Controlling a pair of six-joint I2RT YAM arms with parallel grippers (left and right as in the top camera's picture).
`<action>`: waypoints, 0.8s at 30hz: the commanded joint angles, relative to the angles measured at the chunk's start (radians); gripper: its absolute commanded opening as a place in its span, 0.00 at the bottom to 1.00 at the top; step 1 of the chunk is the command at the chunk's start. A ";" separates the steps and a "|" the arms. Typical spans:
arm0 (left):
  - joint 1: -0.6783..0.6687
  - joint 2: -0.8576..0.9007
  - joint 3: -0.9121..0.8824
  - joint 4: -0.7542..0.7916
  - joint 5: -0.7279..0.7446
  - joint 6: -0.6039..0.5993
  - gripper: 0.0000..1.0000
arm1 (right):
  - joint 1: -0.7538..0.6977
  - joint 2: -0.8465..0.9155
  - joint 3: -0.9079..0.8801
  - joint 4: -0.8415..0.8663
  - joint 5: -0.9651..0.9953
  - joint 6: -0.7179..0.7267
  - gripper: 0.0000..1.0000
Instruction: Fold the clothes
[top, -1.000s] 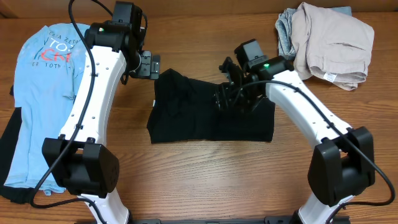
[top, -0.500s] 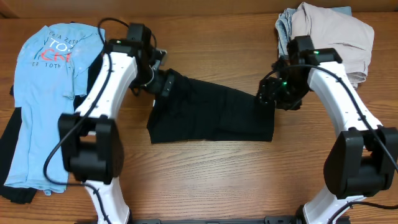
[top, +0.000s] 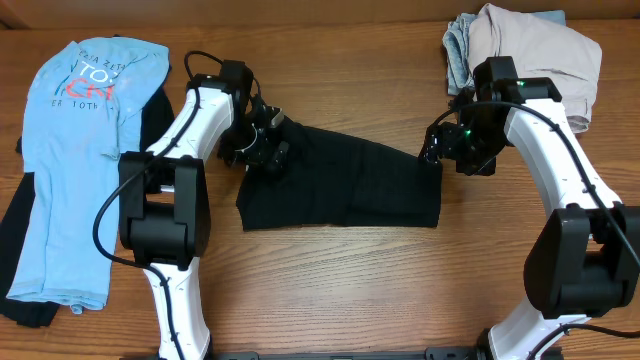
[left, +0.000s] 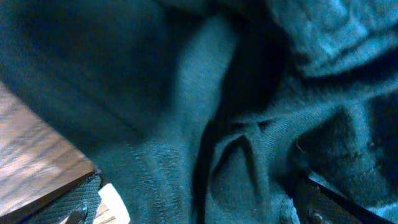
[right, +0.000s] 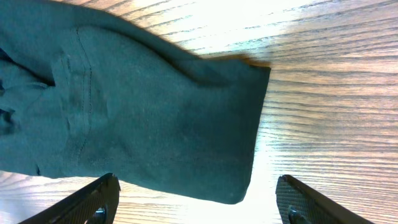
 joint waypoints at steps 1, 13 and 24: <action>0.003 0.007 -0.019 0.000 0.034 0.064 1.00 | -0.001 -0.011 0.027 0.006 0.009 -0.006 0.85; 0.003 0.008 -0.099 0.016 -0.190 -0.039 1.00 | 0.000 -0.011 0.022 0.011 0.009 -0.006 0.85; -0.024 0.008 -0.193 0.095 -0.039 -0.098 0.97 | 0.000 -0.011 -0.020 0.045 0.008 -0.002 0.86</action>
